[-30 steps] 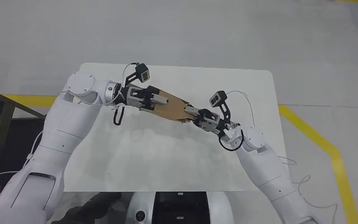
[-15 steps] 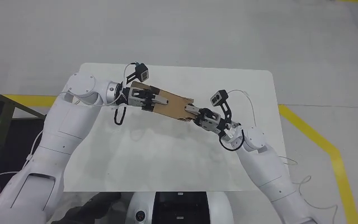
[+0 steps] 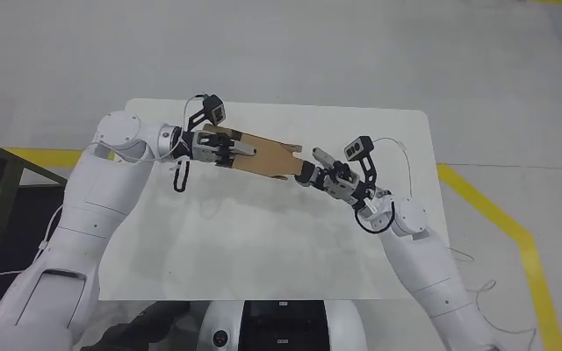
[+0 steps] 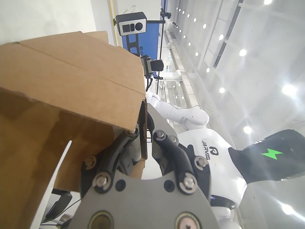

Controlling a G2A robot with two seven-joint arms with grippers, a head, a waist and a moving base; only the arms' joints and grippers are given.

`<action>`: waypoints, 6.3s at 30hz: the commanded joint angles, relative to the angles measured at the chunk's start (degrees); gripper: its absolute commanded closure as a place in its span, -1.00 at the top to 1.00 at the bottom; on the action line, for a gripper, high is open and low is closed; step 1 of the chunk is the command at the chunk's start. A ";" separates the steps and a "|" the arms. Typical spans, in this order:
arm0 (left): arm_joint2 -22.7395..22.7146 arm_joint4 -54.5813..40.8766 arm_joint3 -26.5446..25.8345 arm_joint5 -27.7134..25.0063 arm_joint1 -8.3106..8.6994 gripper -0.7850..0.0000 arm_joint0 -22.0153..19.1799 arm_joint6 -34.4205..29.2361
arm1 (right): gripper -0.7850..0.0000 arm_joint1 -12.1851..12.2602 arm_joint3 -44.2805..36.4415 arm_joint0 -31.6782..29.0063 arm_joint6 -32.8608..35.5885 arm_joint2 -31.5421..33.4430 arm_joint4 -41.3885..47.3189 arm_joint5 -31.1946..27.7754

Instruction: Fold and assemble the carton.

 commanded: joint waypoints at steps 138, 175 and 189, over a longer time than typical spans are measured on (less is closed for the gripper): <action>5.05 -1.31 2.07 -0.25 -0.70 -1.00 -2.98 3.32 | 1.00 -4.50 1.95 2.85 10.89 -5.45 9.50 -0.13; 3.73 -10.52 1.32 5.59 -0.45 -1.00 -5.56 -5.88 | 1.00 -1.97 1.52 -2.66 2.45 2.21 -7.71 -0.86; 10.64 -13.47 3.34 6.01 -1.62 -1.00 -9.48 -5.88 | 1.00 -2.22 0.13 -1.58 2.05 -0.39 -9.35 -0.87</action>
